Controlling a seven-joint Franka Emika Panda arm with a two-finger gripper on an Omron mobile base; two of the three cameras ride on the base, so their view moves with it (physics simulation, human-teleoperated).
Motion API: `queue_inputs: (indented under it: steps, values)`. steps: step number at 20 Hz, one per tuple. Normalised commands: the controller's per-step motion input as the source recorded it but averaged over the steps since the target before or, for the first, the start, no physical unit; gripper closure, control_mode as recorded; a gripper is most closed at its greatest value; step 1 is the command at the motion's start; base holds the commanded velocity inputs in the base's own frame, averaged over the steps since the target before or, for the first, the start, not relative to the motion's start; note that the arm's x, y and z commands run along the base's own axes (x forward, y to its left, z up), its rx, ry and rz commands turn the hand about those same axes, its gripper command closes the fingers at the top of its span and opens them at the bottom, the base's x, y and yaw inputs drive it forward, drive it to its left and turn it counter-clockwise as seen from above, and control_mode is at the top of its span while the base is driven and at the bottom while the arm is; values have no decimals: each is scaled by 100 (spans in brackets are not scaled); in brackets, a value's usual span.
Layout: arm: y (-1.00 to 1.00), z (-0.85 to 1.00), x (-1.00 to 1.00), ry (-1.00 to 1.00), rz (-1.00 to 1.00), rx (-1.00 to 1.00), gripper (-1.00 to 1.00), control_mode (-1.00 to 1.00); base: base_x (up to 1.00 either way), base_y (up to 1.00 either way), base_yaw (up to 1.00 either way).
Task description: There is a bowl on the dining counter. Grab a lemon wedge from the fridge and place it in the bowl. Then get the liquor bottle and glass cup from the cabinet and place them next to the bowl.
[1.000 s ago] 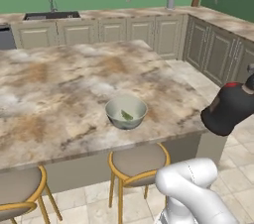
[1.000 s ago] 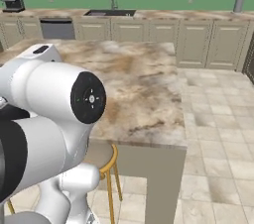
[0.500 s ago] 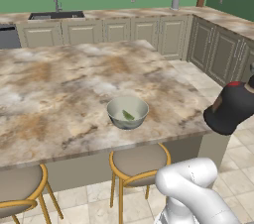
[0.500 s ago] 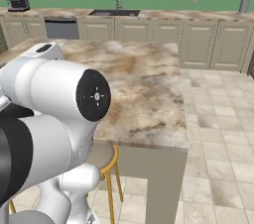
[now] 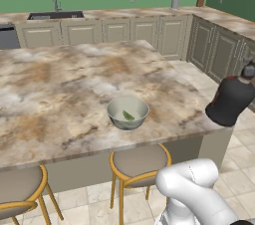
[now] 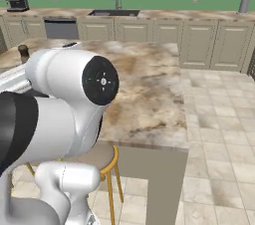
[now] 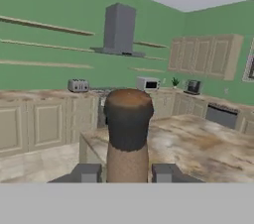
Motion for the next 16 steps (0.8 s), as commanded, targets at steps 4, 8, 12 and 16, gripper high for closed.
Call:
queue_inputs:
  steps: [4, 8, 12, 16]
  values:
    - [-18, -27, 81, 29, -17, 0, 100, -100, 0, 0, 0]
    - [-1, -48, 92, 23, -3, 0, 100, -100, 0, 0, 0]
    - [-9, -63, 84, 12, 2, 0, 100, -100, 0, 0, 0]
    - [-20, -63, 69, 2, 11, 0, 100, -100, 0, 0, 0]
